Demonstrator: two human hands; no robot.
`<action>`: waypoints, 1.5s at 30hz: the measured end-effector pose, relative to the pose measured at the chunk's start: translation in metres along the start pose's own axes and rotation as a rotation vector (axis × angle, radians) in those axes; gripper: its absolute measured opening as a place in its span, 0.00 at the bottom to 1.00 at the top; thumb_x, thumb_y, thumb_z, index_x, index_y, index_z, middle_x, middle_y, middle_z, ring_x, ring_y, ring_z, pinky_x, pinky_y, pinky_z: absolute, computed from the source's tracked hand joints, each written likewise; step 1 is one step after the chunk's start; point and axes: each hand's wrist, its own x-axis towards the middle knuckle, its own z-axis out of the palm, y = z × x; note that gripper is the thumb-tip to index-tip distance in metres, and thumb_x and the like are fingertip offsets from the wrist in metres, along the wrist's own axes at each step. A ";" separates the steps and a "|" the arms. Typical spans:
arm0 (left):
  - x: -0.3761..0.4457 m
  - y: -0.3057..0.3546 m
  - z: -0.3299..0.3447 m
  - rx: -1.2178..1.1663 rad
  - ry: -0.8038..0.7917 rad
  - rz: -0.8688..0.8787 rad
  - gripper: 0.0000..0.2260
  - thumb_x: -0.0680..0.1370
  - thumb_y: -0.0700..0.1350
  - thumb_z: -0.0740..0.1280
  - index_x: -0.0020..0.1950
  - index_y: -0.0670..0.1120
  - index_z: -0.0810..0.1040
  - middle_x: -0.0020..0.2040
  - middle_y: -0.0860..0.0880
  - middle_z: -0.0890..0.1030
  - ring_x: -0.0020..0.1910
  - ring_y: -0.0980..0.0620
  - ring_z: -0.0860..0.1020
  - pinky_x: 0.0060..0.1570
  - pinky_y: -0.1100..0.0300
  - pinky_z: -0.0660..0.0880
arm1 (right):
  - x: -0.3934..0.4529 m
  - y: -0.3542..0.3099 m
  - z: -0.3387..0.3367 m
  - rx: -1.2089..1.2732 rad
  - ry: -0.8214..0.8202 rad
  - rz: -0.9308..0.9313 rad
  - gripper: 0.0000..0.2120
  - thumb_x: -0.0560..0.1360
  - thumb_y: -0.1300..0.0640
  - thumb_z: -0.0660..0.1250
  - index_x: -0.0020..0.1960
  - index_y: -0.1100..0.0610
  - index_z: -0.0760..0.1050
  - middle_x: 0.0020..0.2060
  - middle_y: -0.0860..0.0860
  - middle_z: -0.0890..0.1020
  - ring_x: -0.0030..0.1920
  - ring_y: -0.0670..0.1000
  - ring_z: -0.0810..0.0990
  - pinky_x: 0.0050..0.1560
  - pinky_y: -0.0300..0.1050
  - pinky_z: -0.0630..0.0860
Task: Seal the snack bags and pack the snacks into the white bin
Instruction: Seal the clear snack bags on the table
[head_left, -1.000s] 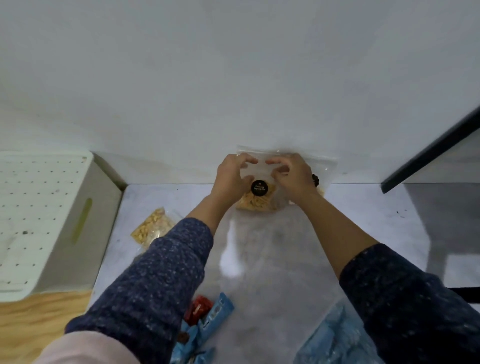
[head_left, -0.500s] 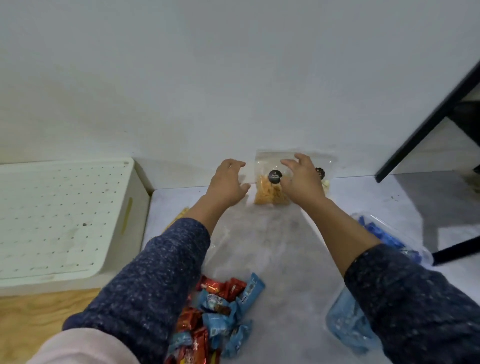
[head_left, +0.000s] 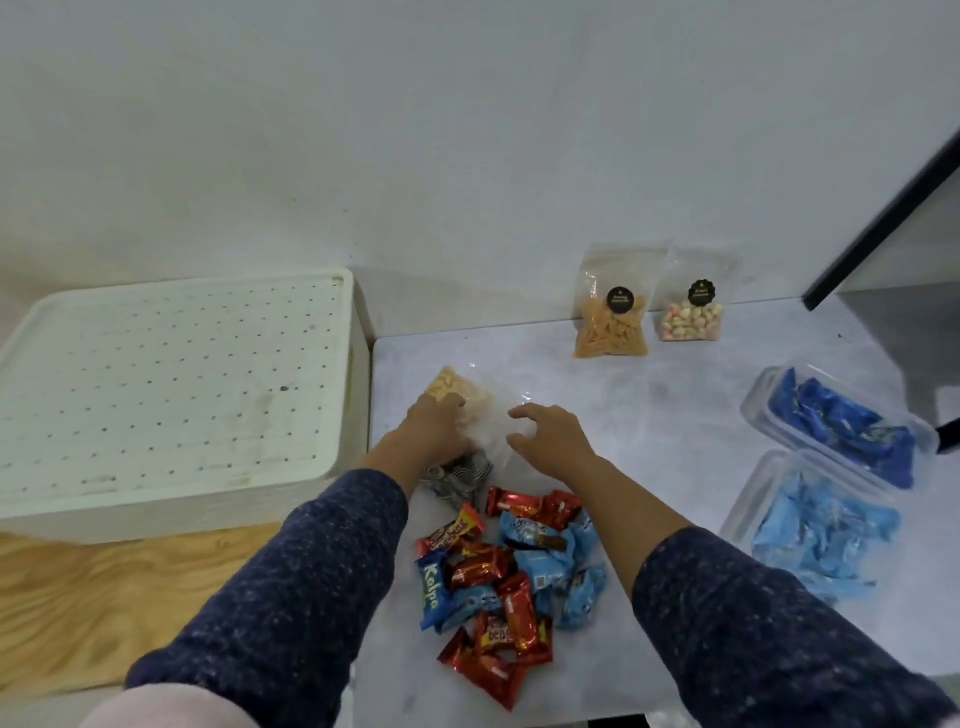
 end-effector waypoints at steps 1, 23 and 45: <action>0.000 0.000 0.004 -0.015 -0.011 0.008 0.33 0.73 0.51 0.69 0.74 0.48 0.61 0.71 0.40 0.65 0.68 0.40 0.67 0.66 0.49 0.68 | -0.002 0.001 0.001 0.019 0.003 0.008 0.19 0.75 0.52 0.65 0.66 0.50 0.72 0.67 0.55 0.72 0.68 0.55 0.69 0.66 0.46 0.65; -0.064 0.047 -0.035 -0.839 0.491 0.139 0.42 0.74 0.44 0.70 0.75 0.62 0.43 0.42 0.51 0.75 0.43 0.53 0.77 0.47 0.57 0.77 | -0.036 -0.040 -0.064 0.611 0.314 -0.183 0.13 0.73 0.65 0.67 0.51 0.48 0.78 0.35 0.46 0.72 0.36 0.47 0.73 0.40 0.38 0.73; -0.143 0.165 -0.117 -1.322 0.878 0.413 0.07 0.80 0.46 0.63 0.43 0.52 0.77 0.39 0.55 0.81 0.36 0.63 0.80 0.44 0.62 0.76 | -0.112 -0.057 -0.210 0.952 0.407 -0.587 0.05 0.76 0.61 0.65 0.44 0.54 0.77 0.33 0.46 0.82 0.33 0.43 0.82 0.35 0.34 0.77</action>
